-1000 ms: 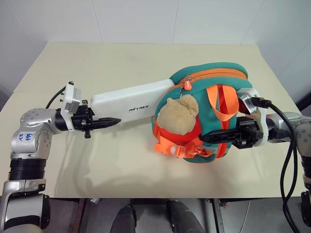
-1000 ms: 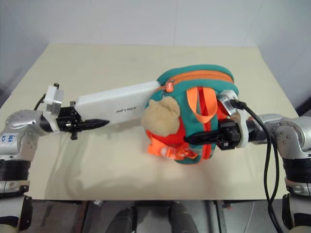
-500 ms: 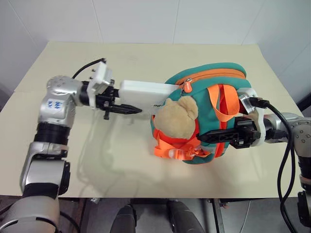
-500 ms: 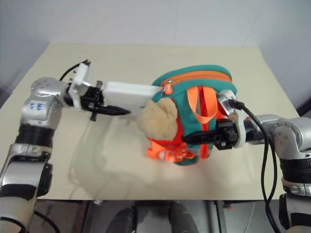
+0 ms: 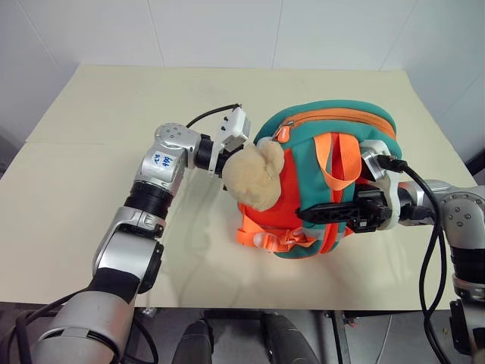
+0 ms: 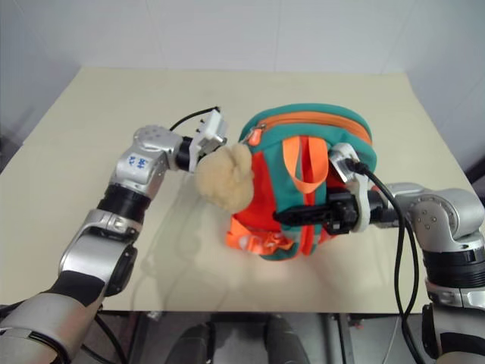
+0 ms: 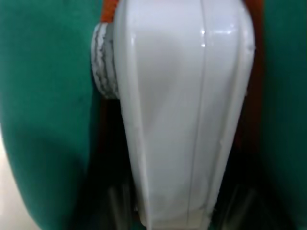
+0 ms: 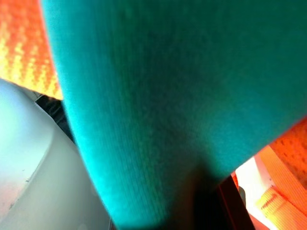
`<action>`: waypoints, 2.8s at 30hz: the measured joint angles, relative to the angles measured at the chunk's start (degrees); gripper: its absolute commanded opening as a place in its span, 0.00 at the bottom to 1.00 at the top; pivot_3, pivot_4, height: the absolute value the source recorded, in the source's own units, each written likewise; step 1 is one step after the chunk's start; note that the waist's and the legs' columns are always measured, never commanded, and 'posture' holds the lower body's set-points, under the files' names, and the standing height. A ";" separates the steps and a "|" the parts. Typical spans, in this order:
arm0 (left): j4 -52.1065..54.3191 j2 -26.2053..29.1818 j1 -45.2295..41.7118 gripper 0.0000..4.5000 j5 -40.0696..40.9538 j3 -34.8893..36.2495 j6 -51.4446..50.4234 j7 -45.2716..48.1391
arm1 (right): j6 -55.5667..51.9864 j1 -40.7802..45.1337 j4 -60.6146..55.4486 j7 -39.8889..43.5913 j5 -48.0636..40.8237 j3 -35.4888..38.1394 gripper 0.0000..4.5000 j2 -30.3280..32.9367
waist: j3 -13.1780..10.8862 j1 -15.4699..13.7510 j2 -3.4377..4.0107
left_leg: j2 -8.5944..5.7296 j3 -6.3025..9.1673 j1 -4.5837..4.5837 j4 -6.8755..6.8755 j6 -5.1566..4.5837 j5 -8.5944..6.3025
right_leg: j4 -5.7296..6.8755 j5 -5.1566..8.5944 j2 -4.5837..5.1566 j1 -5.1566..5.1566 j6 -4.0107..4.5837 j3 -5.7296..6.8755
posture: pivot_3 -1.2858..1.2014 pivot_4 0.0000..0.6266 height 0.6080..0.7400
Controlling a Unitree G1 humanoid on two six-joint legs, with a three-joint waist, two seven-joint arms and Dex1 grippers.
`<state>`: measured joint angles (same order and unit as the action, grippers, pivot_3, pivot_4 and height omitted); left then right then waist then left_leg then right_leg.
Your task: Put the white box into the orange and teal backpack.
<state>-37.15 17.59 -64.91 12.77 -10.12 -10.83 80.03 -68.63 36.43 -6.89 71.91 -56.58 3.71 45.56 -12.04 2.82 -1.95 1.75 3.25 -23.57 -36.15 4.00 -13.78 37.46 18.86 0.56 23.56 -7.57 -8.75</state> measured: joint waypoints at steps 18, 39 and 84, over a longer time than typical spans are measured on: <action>14.89 12.58 10.25 0.91 5.00 6.71 -6.03 0.57 | -0.03 -1.92 -2.99 -2.85 -1.23 0.18 0.00 -1.76 | 0.00 1.63 0.01 | 0.05 0.00 0.24 0.06 0.02 0.07 | 0.27 0.00 -0.06 -0.05 0.01 -0.06 | 0.52 0.24 1.00; 44.41 17.66 20.91 0.91 25.25 12.30 -25.68 -2.69 | 1.99 -1.44 -1.59 -2.41 -0.46 -1.30 0.00 -2.00 | -0.01 1.89 0.01 | 0.01 0.03 0.24 0.00 0.01 0.08 | 0.21 0.00 -0.02 -0.16 0.00 -0.02 | 0.52 0.24 1.00; 4.60 23.57 18.36 0.16 11.62 3.85 -14.27 4.09 | 2.32 -3.92 -4.06 -7.88 -2.25 -0.66 0.00 -3.76 | 0.00 1.73 0.01 | 0.02 0.01 0.24 0.10 0.00 0.08 | 0.09 0.03 -0.03 -0.14 0.06 -0.01 | 0.52 0.24 1.00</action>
<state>-32.54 41.16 -46.55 24.39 -6.28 -25.11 84.12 -66.32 32.51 -10.95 64.03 -58.83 3.05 41.80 -12.05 4.56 -1.93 1.77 3.26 -23.33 -36.05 4.00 -13.70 37.56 18.89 0.53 23.42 -7.50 -8.76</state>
